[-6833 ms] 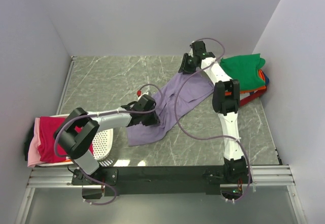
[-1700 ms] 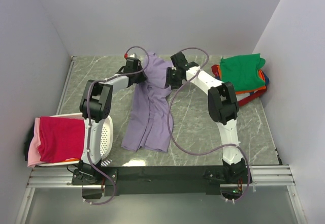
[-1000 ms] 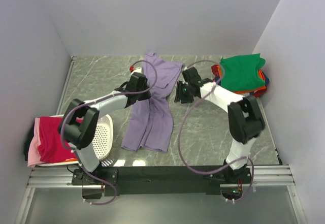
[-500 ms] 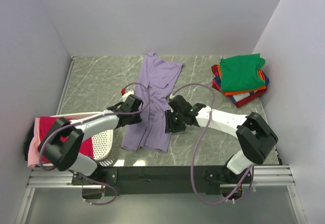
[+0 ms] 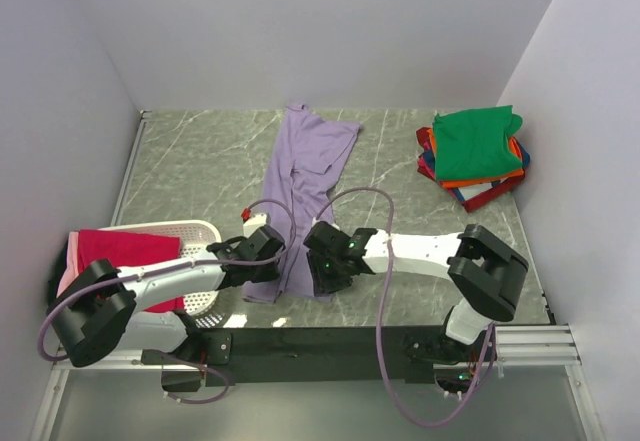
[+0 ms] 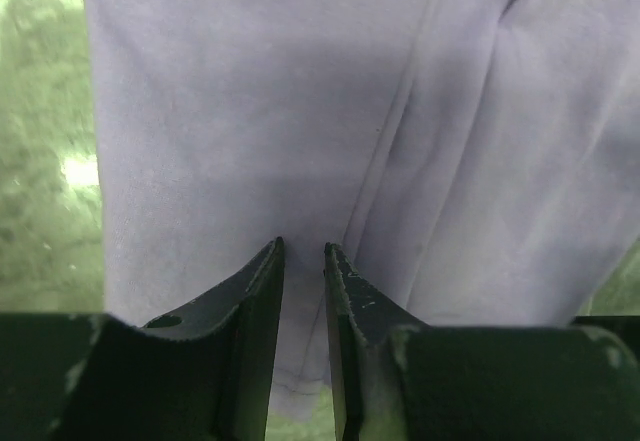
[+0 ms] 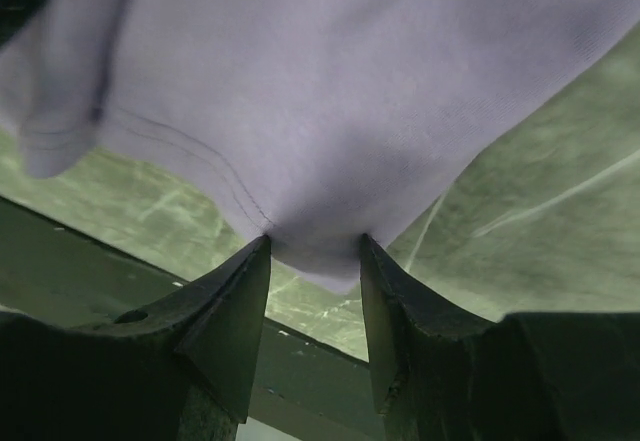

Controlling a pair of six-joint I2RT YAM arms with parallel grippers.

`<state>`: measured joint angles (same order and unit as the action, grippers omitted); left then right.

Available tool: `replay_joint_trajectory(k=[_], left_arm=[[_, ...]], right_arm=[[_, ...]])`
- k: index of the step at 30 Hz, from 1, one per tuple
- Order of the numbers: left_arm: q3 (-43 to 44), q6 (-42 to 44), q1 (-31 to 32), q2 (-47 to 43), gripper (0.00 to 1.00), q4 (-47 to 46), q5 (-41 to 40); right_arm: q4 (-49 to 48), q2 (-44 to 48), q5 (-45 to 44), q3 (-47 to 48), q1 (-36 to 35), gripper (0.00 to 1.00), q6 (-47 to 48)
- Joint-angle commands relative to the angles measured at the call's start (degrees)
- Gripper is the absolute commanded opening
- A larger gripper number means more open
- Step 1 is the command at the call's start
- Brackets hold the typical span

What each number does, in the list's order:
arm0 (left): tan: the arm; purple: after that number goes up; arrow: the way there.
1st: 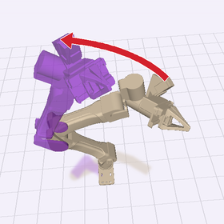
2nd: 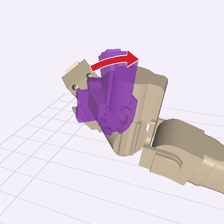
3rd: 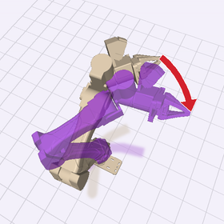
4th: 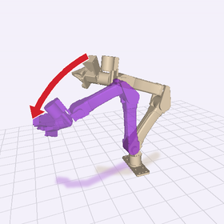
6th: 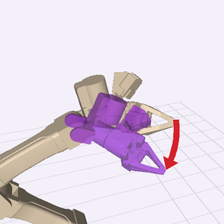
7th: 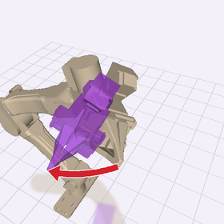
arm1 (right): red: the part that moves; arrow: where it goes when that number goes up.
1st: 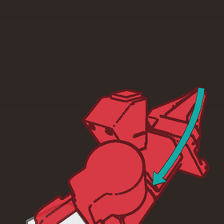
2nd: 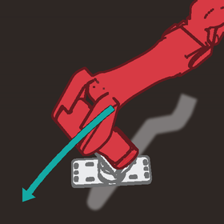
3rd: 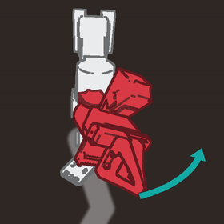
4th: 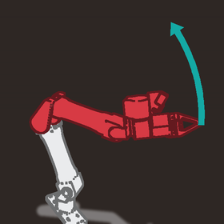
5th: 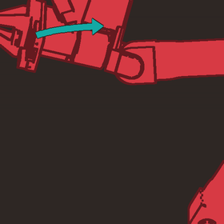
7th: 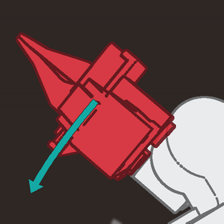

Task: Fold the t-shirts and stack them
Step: Fold the tshirt

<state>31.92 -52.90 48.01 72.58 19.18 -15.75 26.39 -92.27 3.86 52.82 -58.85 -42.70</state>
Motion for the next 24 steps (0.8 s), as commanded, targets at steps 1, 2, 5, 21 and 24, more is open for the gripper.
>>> replay_joint_trajectory(k=[1, 2, 5, 21, 24], left_arm=[[-2.7, -4.0, 2.8, -1.6, 0.30, 1.1, -0.1], [-3.3, -4.9, 3.3, -1.5, 0.30, 0.9, 0.0], [-4.8, -7.0, 6.1, -1.0, 0.29, -0.2, 0.6], [-4.2, -12.2, 15.4, -5.2, 0.30, -0.5, 3.8], [-3.4, -12.0, 15.8, -6.9, 0.30, 0.2, 3.6]], right_arm=[[2.3, -1.7, -3.7, 1.3, -1.9, 0.49, -3.2], [2.3, -2.1, -3.8, 1.3, -2.6, 0.49, -3.4], [1.6, -3.4, -5.0, 0.4, -3.7, 0.44, -4.5], [22.3, 7.1, -15.0, -3.5, -6.4, 0.06, -6.1], [23.6, 8.8, -14.7, -3.3, -6.5, 0.14, -5.9]])
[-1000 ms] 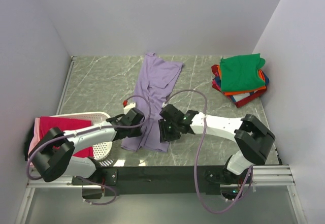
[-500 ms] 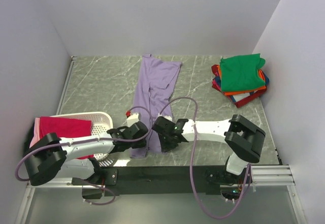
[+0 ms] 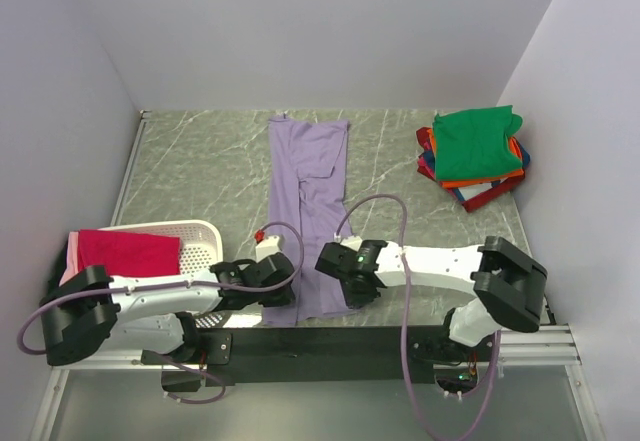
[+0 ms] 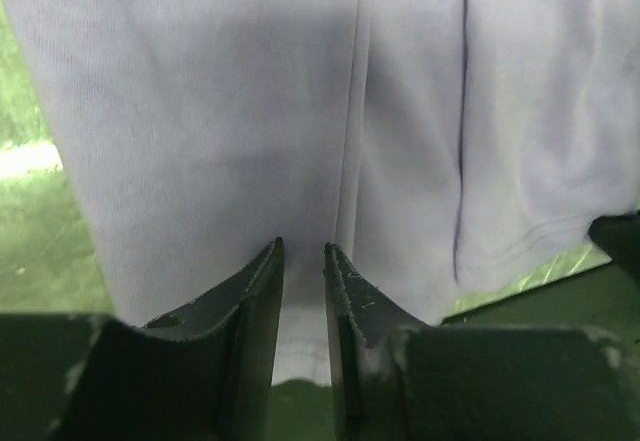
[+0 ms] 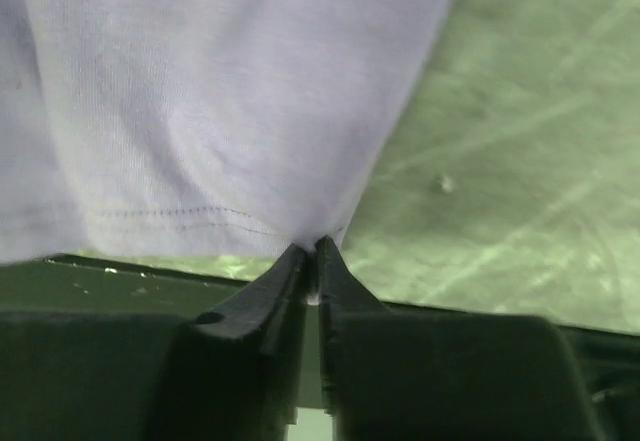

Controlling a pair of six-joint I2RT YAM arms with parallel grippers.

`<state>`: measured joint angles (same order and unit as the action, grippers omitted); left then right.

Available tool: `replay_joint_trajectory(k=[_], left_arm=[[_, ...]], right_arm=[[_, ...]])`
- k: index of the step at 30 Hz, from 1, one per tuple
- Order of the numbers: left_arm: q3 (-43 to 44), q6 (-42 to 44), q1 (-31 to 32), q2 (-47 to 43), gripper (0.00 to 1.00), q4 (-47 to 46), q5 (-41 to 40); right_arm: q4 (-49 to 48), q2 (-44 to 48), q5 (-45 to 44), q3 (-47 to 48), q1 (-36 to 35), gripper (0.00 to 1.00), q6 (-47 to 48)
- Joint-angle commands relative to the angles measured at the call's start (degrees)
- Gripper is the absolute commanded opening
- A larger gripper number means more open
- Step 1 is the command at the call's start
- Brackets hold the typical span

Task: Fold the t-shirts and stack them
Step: Fold the tshirt

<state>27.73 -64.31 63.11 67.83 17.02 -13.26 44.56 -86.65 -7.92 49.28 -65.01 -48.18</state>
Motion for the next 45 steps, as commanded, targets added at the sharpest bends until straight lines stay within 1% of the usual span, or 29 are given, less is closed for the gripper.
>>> replay_joint_trajectory(k=[1, 3, 4, 6, 7, 8, 11, 13, 15, 17, 21, 26, 32, 39, 45], left_arm=[[1.0, -0.6, 0.9, -2.7, 0.30, 2.5, 1.0], [2.1, -0.6, 1.0, -4.9, 0.30, 3.4, 0.7], [2.5, -0.9, 1.0, -5.8, 0.30, 3.8, 0.2], [3.6, -1.6, 1.2, -9.1, 0.30, 5.3, -0.8], [3.9, -2.0, 1.1, -10.4, 0.30, 5.9, -2.1], [4.2, -2.3, 1.1, -12.9, 0.30, 6.5, -2.9], [4.1, -4.4, 1.2, -17.6, 0.31, 8.9, -6.4], [2.8, -6.2, 1.1, -19.0, 0.31, 10.4, -7.9], [2.2, -7.4, 1.1, -19.5, 0.31, 11.7, -8.7], [2.2, -8.7, 1.1, -19.2, 0.31, 13.1, -9.0], [1.3, -9.0, 1.2, -19.5, 0.31, 12.8, -8.2], [0.8, -9.1, 1.1, -20.0, 0.31, 13.2, -7.8], [0.4, -8.3, 1.1, -20.7, 0.31, 12.9, -7.2], [-0.7, -7.2, 1.1, -18.0, 0.30, 10.9, -5.7], [-0.9, -6.8, 1.2, -17.8, 0.30, 10.9, -5.4]], right_arm=[[5.5, 3.5, -2.7, 0.4, -0.7, 0.20, -0.5], [5.8, 4.8, -2.8, 1.5, -1.3, 0.26, -0.9], [6.2, 5.4, -3.1, 2.2, -1.7, 0.31, -1.1], [6.6, 7.3, -4.3, 4.9, -3.3, 0.35, -1.6], [6.4, 7.9, -4.5, 5.7, -3.7, 0.39, -1.6], [6.1, 8.4, -4.7, 7.4, -4.5, 0.41, -1.6], [2.1, 9.1, -4.6, 8.4, -5.3, 0.45, -1.6], [-3.3, 8.5, -2.7, 7.9, -5.6, 0.46, -1.1], [-7.0, 6.3, -1.8, 7.9, -5.6, 0.46, -0.8], [-8.3, 4.3, -1.2, 9.0, -5.7, 0.46, -0.2], [-10.4, -2.3, -0.3, 11.5, -6.9, 0.45, 0.5], [-7.9, -7.7, -1.5, 13.9, -7.7, 0.43, -0.5], [-4.6, -8.8, -3.3, 14.4, -7.9, 0.41, -2.4], [-6.0, -9.4, -2.6, 11.6, -8.1, 0.40, -4.1], [-5.4, -11.1, -2.7, 11.5, -8.1, 0.36, -4.7]])
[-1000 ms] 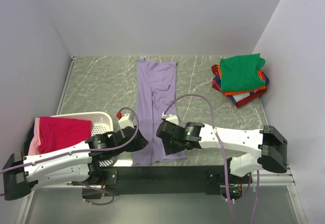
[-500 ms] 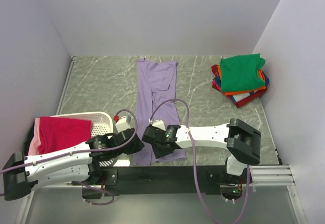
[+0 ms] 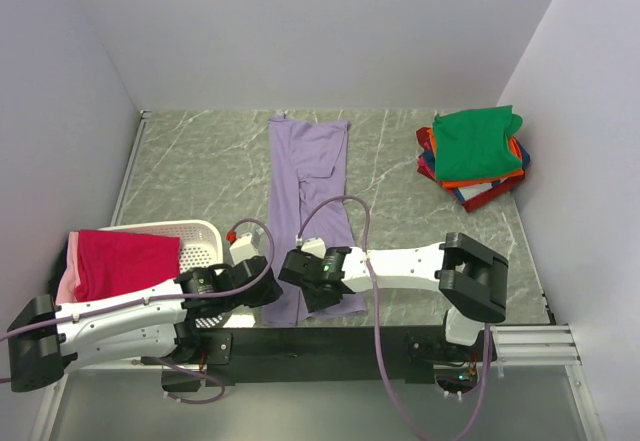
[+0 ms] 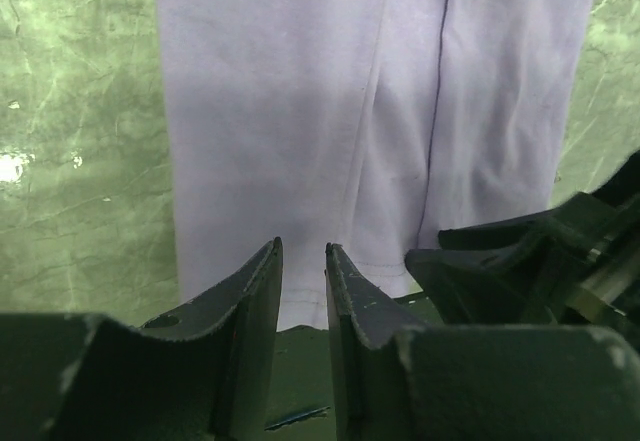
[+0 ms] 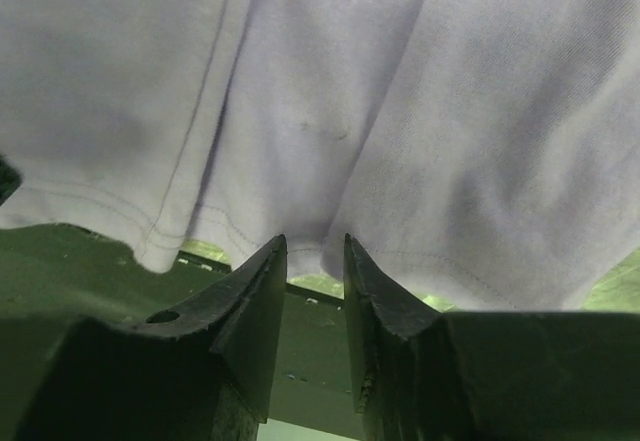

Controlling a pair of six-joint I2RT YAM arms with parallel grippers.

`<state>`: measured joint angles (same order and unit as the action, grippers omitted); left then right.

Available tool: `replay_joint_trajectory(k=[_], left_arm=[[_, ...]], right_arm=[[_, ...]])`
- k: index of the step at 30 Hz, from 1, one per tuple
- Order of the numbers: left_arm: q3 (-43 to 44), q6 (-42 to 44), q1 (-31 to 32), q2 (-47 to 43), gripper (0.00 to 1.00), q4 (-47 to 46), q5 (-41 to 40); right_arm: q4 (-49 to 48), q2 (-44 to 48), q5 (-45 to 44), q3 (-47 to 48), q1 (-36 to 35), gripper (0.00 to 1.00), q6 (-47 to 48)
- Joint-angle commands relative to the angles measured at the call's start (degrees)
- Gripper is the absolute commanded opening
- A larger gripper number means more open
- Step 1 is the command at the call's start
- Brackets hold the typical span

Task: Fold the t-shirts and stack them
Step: Fold the tshirt

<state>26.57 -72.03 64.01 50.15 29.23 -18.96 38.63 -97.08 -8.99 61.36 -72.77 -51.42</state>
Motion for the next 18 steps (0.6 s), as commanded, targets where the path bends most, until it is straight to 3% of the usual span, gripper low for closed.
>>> replay_joint_trajectory(k=[1, 11, 14, 18], left_arm=[[0.2, 0.8, 0.3, -0.4, 0.30, -1.1, 0.2], [-0.6, 0.1, 0.2, -1.7, 0.30, -0.6, 0.2], [-0.6, 0.0, 0.2, -2.2, 0.30, -0.2, 0.2], [-0.6, 0.1, 0.2, -2.3, 0.31, -0.1, 0.2]], right_arm=[[0.7, -0.7, -1.7, -0.9, -0.4, 0.36, -1.7], [0.7, -1.3, -1.9, -2.4, -0.4, 0.29, -2.5], [0.6, -1.1, -1.9, -2.6, -0.4, 0.22, -2.6], [2.9, 0.3, -3.6, -1.4, -0.9, 0.03, -3.0]])
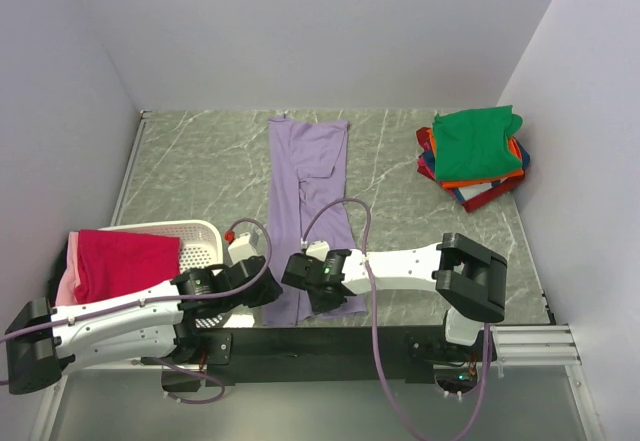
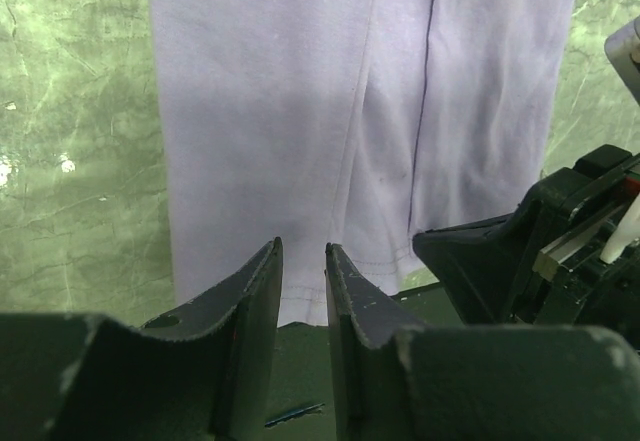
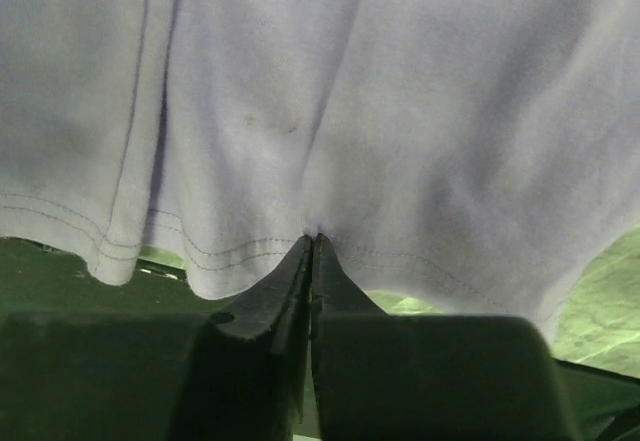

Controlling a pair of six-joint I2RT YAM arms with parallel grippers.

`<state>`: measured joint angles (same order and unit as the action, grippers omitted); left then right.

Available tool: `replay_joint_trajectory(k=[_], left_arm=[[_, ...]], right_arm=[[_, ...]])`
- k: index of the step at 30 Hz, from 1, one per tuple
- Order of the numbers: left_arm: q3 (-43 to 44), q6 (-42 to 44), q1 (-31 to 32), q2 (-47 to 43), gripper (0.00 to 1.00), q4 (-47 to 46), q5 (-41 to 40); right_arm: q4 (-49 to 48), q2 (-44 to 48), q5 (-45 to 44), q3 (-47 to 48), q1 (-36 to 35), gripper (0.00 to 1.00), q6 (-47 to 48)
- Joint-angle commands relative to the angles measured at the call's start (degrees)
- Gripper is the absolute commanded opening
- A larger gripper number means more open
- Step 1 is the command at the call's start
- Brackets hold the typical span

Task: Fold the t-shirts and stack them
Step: Fold the tshirt

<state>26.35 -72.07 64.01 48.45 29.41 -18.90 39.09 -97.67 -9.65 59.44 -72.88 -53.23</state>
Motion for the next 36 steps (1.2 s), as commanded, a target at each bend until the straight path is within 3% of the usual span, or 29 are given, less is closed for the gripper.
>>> replay_joint_trajectory(k=[1, 13, 27, 28, 32, 36], left_arm=[[-0.3, 0.1, 0.2, -0.6, 0.31, -0.2, 0.2], [-1.0, 0.8, 0.2, 1.1, 0.30, -1.7, 1.4], [-2.2, 1.7, 0.3, 1.7, 0.30, -4.4, 3.6], [-2.4, 1.5, 0.4, 1.9, 0.30, -4.8, 3.8], [-2.4, 0.0, 3.3, 2.1, 0.30, -7.2, 3.3], [-1.4, -1.5, 6.3, 4.7, 0.31, -8.1, 1.1]], right_arm=[[2.7, 1.7, -3.6, 1.1, -0.9, 0.01, -1.1], [7.3, 3.7, -4.5, 6.1, -3.6, 0.00, -1.8], [3.1, 2.4, -0.5, 4.7, -5.3, 0.00, -1.4], [3.3, 2.7, -0.6, 4.7, -5.3, 0.02, -1.8], [5.6, 4.8, -3.3, 3.5, -4.1, 0.40, -2.7], [5.4, 9.8, -4.9, -3.1, -0.7, 0.53, -3.9]])
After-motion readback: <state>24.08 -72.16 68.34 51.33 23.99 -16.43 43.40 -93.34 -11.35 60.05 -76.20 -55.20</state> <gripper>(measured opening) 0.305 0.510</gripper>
